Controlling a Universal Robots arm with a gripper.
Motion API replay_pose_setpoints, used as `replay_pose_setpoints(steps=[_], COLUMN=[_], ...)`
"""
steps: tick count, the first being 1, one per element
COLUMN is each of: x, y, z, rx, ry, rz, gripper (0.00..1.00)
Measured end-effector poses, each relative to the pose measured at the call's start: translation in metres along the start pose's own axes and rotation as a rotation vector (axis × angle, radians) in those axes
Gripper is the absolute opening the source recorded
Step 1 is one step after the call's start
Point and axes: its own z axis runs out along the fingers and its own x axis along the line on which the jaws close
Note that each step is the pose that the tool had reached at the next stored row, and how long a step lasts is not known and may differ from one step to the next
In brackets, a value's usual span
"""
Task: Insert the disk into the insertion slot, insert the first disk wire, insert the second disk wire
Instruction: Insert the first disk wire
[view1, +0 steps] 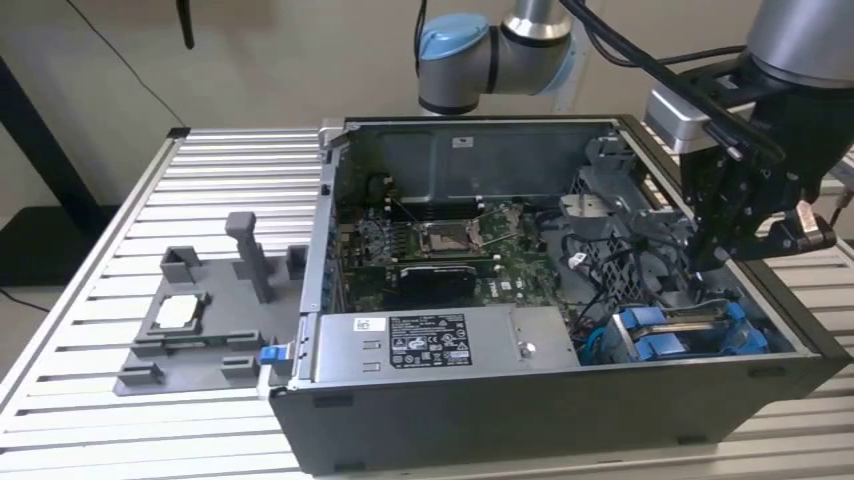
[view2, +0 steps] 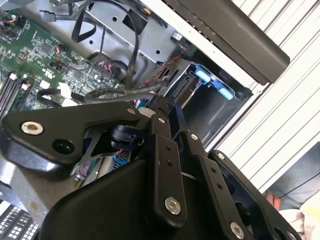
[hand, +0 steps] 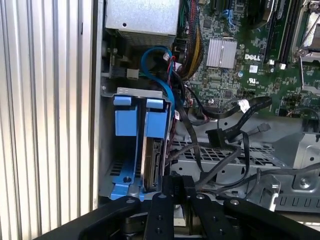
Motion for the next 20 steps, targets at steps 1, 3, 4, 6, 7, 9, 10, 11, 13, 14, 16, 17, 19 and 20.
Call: replay_pose_setpoints(steps=[1,3,4,6,7,9,10,11,13,14,16,17,19,20], x=[0.0001,0.0002,0.0002,0.0004,0.0005,0.0007,0.0008,0.0009,0.0011,0.0013,0.0016,0.0018,0.0020,0.0021], y=[-0.0002,-0.0005,-0.0006,-0.0009,-0.0011,-0.0015,-0.0018,-0.0020,-0.0025,-0.0027,-0.0033,-0.0035,-0.0037,-0.0038], z=[0.0003,0.0008,0.0011,0.0017,0.0020,0.0026,0.0029,0.0032,0.0039,0.0043,0.0050,0.0056,0.0072,0.0081], rx=[-0.0017,-0.0053,-0.0073,-0.0113,-0.0135,-0.0181,-0.0206,-0.0226,-0.0265,-0.0285,-0.0326,-0.0341,-0.0345,-0.0346], ry=[-0.0001,-0.0002,-0.0004,-0.0007,-0.0009,-0.0012,-0.0013,-0.0015,-0.0019,-0.0020,-0.0023,-0.0024,-0.0025,-0.0025], rz=[0.000,0.000,0.000,0.001,0.001,0.001,0.001,0.001,0.001,0.002,0.002,0.002,0.002,0.002], gripper=[0.19,0.19,0.19,0.19,0.19,0.19,0.19,0.19,0.19,0.19,0.19,0.19,0.19,0.19])
